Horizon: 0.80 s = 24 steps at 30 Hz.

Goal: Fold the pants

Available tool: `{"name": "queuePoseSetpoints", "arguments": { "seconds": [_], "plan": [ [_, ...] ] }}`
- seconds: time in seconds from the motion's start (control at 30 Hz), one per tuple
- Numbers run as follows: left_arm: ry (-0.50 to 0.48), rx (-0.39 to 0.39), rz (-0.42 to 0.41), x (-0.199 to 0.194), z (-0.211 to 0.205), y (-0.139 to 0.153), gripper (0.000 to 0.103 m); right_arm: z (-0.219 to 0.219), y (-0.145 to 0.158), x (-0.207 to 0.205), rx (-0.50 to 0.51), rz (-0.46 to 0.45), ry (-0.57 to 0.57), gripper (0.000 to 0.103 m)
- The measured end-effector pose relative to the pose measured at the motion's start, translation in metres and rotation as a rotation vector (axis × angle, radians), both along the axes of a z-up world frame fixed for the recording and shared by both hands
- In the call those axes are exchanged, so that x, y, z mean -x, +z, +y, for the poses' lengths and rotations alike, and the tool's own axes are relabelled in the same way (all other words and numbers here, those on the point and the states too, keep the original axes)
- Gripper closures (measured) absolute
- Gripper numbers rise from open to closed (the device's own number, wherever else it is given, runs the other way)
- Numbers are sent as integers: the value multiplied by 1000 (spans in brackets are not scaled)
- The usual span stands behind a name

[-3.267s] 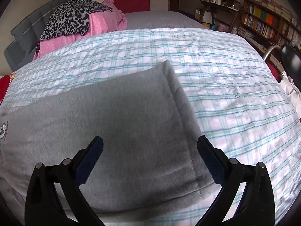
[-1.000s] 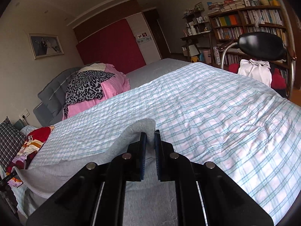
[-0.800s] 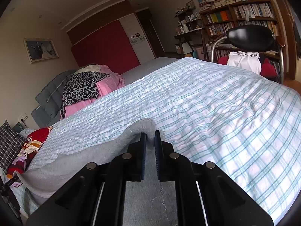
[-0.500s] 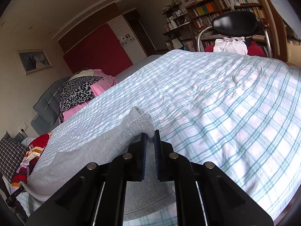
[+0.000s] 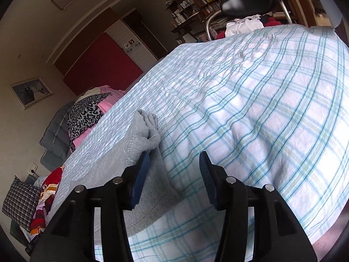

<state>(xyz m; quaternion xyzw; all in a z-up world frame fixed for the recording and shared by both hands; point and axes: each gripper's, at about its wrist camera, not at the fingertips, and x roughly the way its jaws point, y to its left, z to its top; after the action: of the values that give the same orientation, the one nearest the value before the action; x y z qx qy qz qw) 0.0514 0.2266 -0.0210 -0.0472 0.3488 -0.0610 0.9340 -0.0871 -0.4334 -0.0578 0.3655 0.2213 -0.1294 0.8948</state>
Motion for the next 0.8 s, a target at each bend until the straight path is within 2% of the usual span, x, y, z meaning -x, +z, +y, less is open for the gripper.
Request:
{"name": "queuePoseSetpoints", "arguments": {
  "seconds": [0.07, 0.23, 0.3, 0.47, 0.6, 0.7, 0.73, 0.8],
  "plan": [
    [5, -8, 8, 1, -1, -1, 52, 0, 1, 7, -19, -24, 4, 54],
    [30, 11, 39, 11, 6, -4, 35, 2, 8, 7, -124, -105, 86, 54],
    [34, 53, 53, 17, 12, -5, 31, 5, 8, -4, -153, -108, 118, 54],
    [40, 146, 73, 31, 22, -5, 31, 16, 6, -23, -151, -85, 157, 54],
    [-7, 177, 59, 37, 13, 0, 31, 25, 12, -31, -70, -51, 150, 54],
    [-56, 249, 73, 36, 4, 2, 30, 34, 13, -33, 1, -23, 144, 54],
    [-63, 276, 85, 33, 2, 1, 30, 38, 13, -34, 20, -14, 137, 55],
    [-61, 333, 112, 26, -1, -2, 30, 43, 12, -34, 63, 2, 126, 68]
  ]
}}
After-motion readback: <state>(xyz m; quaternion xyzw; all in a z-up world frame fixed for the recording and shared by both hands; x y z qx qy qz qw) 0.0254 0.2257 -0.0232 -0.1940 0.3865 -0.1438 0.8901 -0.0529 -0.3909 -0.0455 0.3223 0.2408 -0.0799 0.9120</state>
